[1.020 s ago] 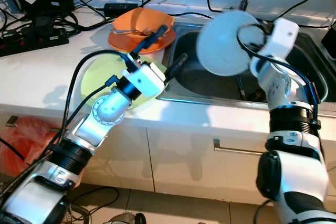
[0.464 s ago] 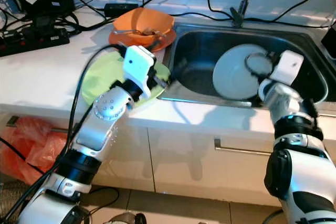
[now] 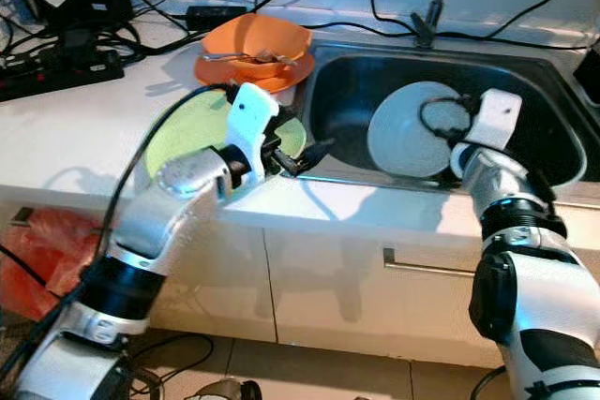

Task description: Kitchen organization

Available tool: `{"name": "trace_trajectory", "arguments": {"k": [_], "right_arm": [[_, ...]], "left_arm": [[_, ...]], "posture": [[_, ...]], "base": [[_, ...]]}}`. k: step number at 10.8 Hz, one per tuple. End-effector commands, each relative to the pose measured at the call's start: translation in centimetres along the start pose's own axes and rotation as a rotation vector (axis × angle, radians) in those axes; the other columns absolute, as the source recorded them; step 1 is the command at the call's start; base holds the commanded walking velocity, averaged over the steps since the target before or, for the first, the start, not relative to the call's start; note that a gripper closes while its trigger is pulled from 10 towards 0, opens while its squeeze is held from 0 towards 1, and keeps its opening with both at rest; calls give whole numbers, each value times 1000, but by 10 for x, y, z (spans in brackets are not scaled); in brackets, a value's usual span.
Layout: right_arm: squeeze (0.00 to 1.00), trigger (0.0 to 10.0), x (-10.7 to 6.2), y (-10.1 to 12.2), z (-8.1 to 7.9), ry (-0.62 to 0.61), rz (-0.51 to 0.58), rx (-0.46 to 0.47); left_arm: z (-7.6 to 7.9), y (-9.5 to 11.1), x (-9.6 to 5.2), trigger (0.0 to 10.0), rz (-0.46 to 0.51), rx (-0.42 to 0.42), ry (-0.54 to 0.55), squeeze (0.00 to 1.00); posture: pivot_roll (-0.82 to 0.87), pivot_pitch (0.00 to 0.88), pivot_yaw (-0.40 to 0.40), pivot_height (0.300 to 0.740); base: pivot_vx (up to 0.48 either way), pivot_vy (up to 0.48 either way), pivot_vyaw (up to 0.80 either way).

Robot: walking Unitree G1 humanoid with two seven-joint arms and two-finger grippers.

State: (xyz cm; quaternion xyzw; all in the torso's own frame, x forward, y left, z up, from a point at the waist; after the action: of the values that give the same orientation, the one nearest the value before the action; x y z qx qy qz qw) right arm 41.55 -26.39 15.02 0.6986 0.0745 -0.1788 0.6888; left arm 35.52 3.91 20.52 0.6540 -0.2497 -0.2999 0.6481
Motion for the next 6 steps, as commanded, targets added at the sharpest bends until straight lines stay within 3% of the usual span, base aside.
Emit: {"name": "trace_trajectory", "arguments": {"k": [1,2,4,6], "right_arm": [[0,9255,0,12,-3,12,44,-21],[0,10000,1,8,-6,28,36,-55],[0,10000,1,-1,-5,32,10,-134],[0,10000,2,1,-10,53,17,-110]], "left_arm": [[6,7,1,10000,-7,20,-30,0],[9,4,-1,10000,-39,13,-48,0],[13,0,-5,10000,-97,11,-74,0],[13,-1,-8,10000,-120,10,-77,0]], "posture": [[8,54,-22,740],[14,55,-23,740],[27,58,-27,740],[36,60,-28,740]], "base": [[0,0,0],[0,0,0],[0,0,0],[0,0,0]]}}
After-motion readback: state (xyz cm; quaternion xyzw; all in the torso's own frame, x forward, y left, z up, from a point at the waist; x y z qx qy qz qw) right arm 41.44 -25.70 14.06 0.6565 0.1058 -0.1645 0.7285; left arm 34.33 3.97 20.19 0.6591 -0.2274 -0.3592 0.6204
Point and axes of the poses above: a point about 5 cm out from each wrist's last joint towards the gripper, its own x axis pointing out of the wrist towards the gripper, its own y axis along the axis of the wrist's last joint, z = x × y, the point moved 3 cm from there along x, pointing out of the wrist towards the gripper, and after that the axes turned 10 degrees about -x, right-handed, at the moved point
